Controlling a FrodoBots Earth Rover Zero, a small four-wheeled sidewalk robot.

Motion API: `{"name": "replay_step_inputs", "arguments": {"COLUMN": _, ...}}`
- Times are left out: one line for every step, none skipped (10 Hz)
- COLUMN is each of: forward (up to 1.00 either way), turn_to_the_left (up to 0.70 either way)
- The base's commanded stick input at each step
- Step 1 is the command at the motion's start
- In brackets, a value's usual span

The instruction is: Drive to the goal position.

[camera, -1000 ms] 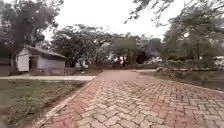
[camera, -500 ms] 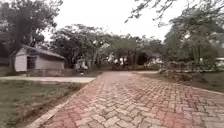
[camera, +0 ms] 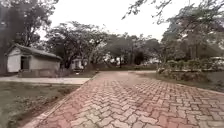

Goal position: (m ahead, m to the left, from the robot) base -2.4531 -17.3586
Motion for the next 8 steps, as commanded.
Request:
{"name": "replay_step_inputs", "arguments": {"forward": 0.70, "turn_to_the_left": 0.00}}
{"name": "replay_step_inputs", "arguments": {"forward": 0.70, "turn_to_the_left": 0.00}}
{"name": "replay_step_inputs", "arguments": {"forward": 0.70, "turn_to_the_left": 0.00}}
{"name": "replay_step_inputs", "arguments": {"forward": 0.70, "turn_to_the_left": 0.00}}
{"name": "replay_step_inputs", "arguments": {"forward": 0.70, "turn_to_the_left": -0.07}}
{"name": "replay_step_inputs", "arguments": {"forward": 0.70, "turn_to_the_left": -0.14}}
{"name": "replay_step_inputs", "arguments": {"forward": 0.70, "turn_to_the_left": -0.20}}
{"name": "replay_step_inputs", "arguments": {"forward": 0.70, "turn_to_the_left": -0.03}}
